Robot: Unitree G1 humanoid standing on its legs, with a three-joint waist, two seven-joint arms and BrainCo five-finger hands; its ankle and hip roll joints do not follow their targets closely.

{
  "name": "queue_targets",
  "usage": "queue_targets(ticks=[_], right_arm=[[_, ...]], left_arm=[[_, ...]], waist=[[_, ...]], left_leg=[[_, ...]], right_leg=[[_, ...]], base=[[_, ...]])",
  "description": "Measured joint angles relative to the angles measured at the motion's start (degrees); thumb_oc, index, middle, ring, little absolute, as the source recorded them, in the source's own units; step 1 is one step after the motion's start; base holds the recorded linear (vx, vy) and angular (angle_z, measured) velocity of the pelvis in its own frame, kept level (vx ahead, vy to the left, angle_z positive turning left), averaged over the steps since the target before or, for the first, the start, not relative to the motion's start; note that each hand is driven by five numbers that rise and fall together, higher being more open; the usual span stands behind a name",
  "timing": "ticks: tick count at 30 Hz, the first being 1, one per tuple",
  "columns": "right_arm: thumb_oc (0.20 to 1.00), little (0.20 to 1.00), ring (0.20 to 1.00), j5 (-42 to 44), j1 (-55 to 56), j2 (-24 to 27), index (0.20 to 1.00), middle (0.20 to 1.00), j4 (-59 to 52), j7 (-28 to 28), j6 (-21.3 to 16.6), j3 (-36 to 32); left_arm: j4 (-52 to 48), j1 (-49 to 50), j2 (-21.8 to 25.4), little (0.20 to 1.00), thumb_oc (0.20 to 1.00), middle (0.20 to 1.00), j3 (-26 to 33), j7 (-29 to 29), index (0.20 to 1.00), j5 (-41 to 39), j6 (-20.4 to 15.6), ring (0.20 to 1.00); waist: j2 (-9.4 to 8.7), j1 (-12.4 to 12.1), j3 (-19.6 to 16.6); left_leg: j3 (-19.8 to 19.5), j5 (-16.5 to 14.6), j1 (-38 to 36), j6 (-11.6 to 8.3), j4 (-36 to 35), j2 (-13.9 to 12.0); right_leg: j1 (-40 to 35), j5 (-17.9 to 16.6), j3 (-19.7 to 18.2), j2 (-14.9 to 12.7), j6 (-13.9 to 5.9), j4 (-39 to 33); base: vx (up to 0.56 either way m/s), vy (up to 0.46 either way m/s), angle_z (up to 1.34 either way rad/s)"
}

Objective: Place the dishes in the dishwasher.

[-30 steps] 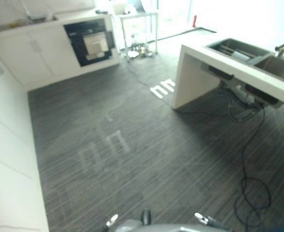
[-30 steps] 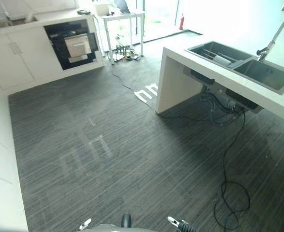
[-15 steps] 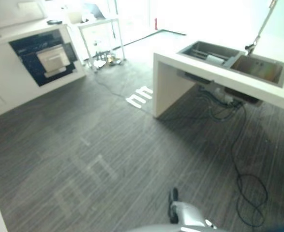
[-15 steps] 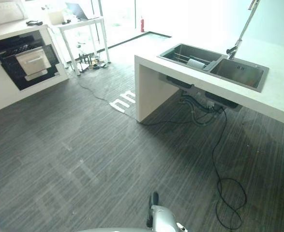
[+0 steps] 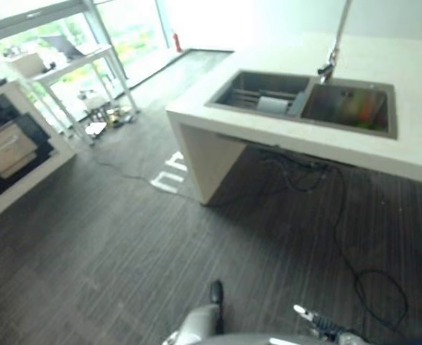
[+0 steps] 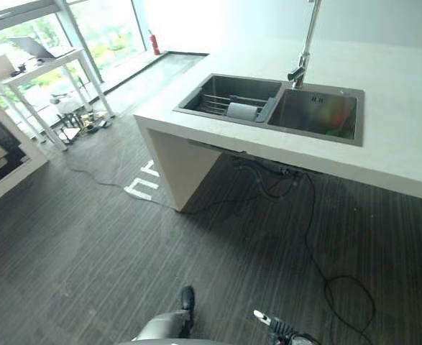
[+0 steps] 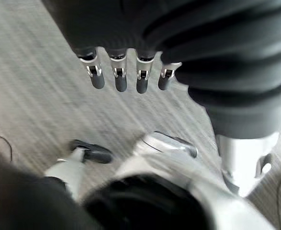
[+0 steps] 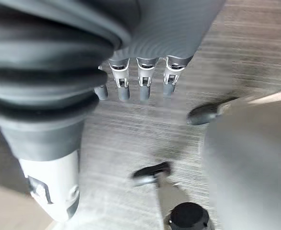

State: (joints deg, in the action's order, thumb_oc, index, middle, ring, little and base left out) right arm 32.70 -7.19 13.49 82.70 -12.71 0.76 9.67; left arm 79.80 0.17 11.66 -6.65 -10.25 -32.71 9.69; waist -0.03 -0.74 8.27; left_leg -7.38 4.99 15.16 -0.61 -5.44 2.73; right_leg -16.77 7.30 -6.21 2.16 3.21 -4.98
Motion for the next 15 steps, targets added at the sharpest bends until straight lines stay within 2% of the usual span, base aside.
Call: queue_targets(ticks=[1, 2, 3, 4, 5, 6, 7, 9, 12, 15], right_arm=[[1.0, 1.0, 1.0, 0.26, 2.02, 0.7, 1.0, 1.0, -0.22, 0.04, -0.05, -0.49], [1.0, 1.0, 1.0, 1.11, 4.18, 0.86, 1.0, 1.0, -0.76, 0.13, -0.3, -1.71], [1.0, 1.0, 1.0, 1.19, 5.32, 0.16, 1.0, 1.0, 0.7, 0.25, -0.55, -3.11], [1.0, 1.0, 1.0, 1.18, 5.53, 0.18, 1.0, 1.0, 1.45, 0.71, -0.46, -3.3], [1.0, 1.0, 1.0, 1.18, 6.09, 0.16, 1.0, 1.0, 1.62, 0.99, -0.44, -3.68], [1.0, 1.0, 1.0, 1.16, 6.97, 0.09, 1.0, 1.0, 1.03, 1.01, -0.45, -3.95], [1.0, 1.0, 1.0, 1.06, 7.87, 0.02, 1.0, 1.0, -0.2, 0.87, -0.47, -3.92], [1.0, 1.0, 1.0, -0.19, 7.83, -0.56, 1.0, 1.0, -1.1, 0.81, -0.44, -3.34], [1.0, 1.0, 1.0, -0.01, 6.86, -1.3, 1.0, 1.0, -1.86, 1.12, -0.41, -3.66], [1.0, 1.0, 1.0, -0.04, 5.75, -1.29, 1.0, 1.0, -2.14, 1.55, -0.51, -3.84]], left_arm=[[0.01, 1.33, -0.38, 1.0, 1.0, 1.0, 0.13, 0.03, 1.0, -0.1, -0.09, 1.0], [0.32, 2.57, -0.54, 1.0, 1.0, 1.0, 0.63, 0.04, 1.0, -0.14, -0.24, 1.0], [1.24, 2.4, 0.18, 1.0, 1.0, 1.0, 2.15, 0.05, 1.0, -0.12, -0.76, 1.0], [1.39, 0.66, 0.81, 1.0, 1.0, 1.0, 1.1, 0.11, 1.0, -0.02, -0.74, 1.0], [1.39, -0.45, 1.34, 1.0, 1.0, 1.0, -0.38, 0.13, 1.0, 0.11, -0.55, 1.0], [1.29, -1.25, 1.92, 1.0, 1.0, 1.0, -0.74, 0.1, 1.0, 0.11, -0.07, 1.0], [1.41, -3.17, 2.02, 1.0, 1.0, 1.0, -2.53, 0.13, 1.0, 0.12, 0.26, 1.0], [1.23, -7.96, 1.86, 1.0, 1.0, 1.0, -4.78, -0.05, 1.0, 0.1, 0.21, 1.0], [1.28, -9.8, 1.32, 1.0, 1.0, 1.0, -4.78, -0.01, 1.0, 0.06, 0.25, 1.0], [1.09, -7.51, 1.35, 1.0, 1.0, 1.0, -4.95, 0.03, 1.0, -0.06, 0.63, 1.0]], waist=[[0.62, 0.19, -0.07], [0.98, 0.28, -0.08], [-1.48, 0.24, -0.1], [-1.82, 0.68, -0.07], [-2.3, 0.64, 0.05], [-2.46, 0.7, -0.07], [-2.0, 1.45, 0.05], [-1.13, 1.95, 0.01], [-0.25, 2.12, 0.02], [-0.3, 1.75, -0.37]], left_leg=[[0.4, -0.52, -2.84, 0.84, -0.03, -0.75], [0.71, 1.87, -6.49, 1.12, -0.17, -1.26], [3.51, 3.71, -8.6, 1.07, 1.49, -0.21], [4.0, 3.83, -8.75, 1.35, 4.33, 0.39], [5.25, 3.7, -9.74, 3.14, 4.85, 0.76], [6.53, 2.74, -12.55, 4.84, 3.2, 1.46], [6.6, 2.01, -14.38, 6.09, 2.51, 2.05], [8.78, 0.39, -15.97, 8.31, 2.19, 2.87], [10.24, -0.56, -17.59, 9.51, 0.85, 3.67], [10.99, -1.92, -18.63, 8.8, 0.43, 4.16]], right_leg=[[-2.44, 0.72, 0.77, 0.22, -1.23, 0.94], [-5.67, 2.24, 0.47, 0.15, -2.88, 1.46], [-6.26, 3.42, -0.6, -1.84, -4.43, 4.46], [-5.11, 3.49, 0.26, -2.64, -4.7, 8.77], [-4.03, 3.55, 1.32, -3.51, -4.86, 12.46], [-2.09, 3.28, 3.63, -4.67, -5.93, 18.81], [-0.71, 5.82, 5.62, -5.66, -7.52, 21.61], [5.58, 7.22, 5.36, -7.85, -8.74, 23.78], [15.13, 6.94, 5.18, -10.12, -9.41, 27.19], [20.07, 3.9, 4.64, -10.81, -11.19, 28.37]], base=[[0.49, 0.327, -1.12], [0.42, 0.398, -1.0], [0.42, 0.442, -0.79], [0.39, 0.442, -0.75], [0.24, 0.317, -0.71], [0.21, 0.303, -0.54], [0.18, 0.3, -0.36], [0.13, 0.296, -0.33], [0.06, 0.232, -0.23], [0.01, 0.13, -0.04]])
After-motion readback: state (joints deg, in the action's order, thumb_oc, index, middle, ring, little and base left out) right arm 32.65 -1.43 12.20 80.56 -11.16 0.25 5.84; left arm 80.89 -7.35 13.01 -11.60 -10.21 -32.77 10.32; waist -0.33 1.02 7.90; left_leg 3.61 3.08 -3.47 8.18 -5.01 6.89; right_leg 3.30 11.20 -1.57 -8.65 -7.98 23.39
